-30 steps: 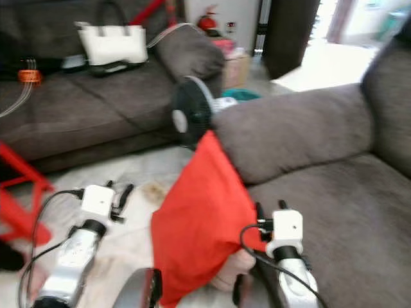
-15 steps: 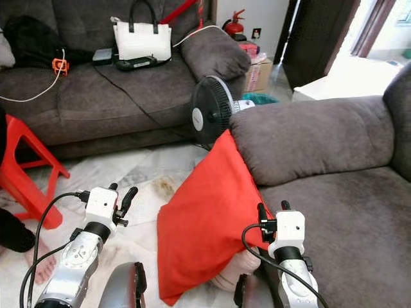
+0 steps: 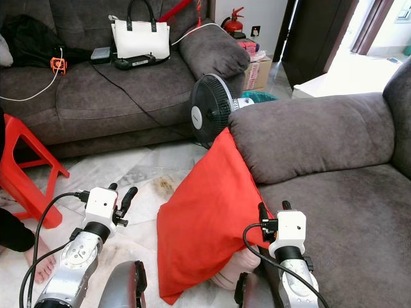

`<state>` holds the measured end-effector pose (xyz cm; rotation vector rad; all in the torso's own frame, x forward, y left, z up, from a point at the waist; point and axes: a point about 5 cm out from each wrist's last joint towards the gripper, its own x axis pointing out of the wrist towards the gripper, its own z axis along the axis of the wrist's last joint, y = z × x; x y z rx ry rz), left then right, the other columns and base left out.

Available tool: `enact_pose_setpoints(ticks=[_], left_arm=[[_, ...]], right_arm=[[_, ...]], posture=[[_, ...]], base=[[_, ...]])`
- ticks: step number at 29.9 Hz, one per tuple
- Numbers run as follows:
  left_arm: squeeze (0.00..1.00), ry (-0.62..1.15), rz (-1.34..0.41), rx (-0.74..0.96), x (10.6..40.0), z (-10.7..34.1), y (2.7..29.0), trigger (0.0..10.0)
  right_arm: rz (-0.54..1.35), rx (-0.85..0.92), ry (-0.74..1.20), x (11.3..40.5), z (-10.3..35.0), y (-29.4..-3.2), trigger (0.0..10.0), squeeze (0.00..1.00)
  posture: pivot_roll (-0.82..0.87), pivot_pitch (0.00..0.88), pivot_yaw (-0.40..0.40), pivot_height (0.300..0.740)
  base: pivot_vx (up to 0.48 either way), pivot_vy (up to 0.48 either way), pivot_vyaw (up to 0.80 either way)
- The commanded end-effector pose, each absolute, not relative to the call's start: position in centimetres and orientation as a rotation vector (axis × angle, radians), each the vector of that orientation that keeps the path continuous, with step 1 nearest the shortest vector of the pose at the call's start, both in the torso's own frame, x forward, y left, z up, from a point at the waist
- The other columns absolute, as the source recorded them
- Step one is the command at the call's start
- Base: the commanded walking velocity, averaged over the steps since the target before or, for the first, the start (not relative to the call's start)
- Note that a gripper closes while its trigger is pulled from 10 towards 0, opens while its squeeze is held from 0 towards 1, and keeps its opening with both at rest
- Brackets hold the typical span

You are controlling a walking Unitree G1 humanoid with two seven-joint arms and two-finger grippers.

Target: Move the pillow to the sofa from floor

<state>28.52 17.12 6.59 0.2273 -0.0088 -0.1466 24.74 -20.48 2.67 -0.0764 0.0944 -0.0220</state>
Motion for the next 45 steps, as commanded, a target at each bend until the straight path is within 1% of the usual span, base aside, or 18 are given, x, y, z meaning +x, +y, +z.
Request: enact_pose_setpoints(ticks=[1, 4, 30, 32, 39, 45], left_arm=[[0.0, -0.018, -0.143, 0.227, 28.7, 6.9, 17.3, 10.0], [0.0, -0.019, -0.143, 0.228, 28.7, 7.0, 17.3, 10.0], [0.0, -0.022, -0.15, 0.234, 28.7, 7.0, 17.4, 10.0], [0.0, -0.023, -0.149, 0.236, 28.7, 7.0, 17.4, 10.0], [0.0, 0.01, -0.149, 0.244, 28.5, 6.6, 17.9, 10.0], [0.0, 0.028, -0.134, 0.25, 28.4, 6.3, 18.5, 10.0]], right_arm=[[-0.029, -0.068, 0.104, 24.9, 2.6, -20.5, 10.0, 0.0], [-0.031, -0.067, 0.105, 24.9, 2.6, -20.5, 10.0, 0.0], [-0.028, -0.065, 0.111, 24.8, 2.4, -20.3, 10.0, 0.0], [-0.028, -0.065, 0.116, 24.8, 2.3, -20.3, 10.0, 0.0], [-0.047, -0.069, 0.219, 24.5, 0.9, -20.9, 10.0, 0.0], [-0.055, 0.009, 0.297, 24.2, -0.2, -21.3, 10.0, 0.0]], posture=[[0.08, 0.0, -0.035, 0.552], [0.08, 0.0, -0.035, 0.552], [0.08, 0.0, -0.03, 0.552], [0.08, 0.0, -0.031, 0.552], [0.08, 0.0, -0.034, 0.552], [0.08, 0.0, -0.035, 0.552]], base=[[0.0, 0.0, 0.0], [0.0, 0.0, 0.0], [0.285, 0.0, 0.0], [0.0, 0.0, 0.0], [0.0, 0.0, 0.0], [0.0, 0.0, 0.0]])
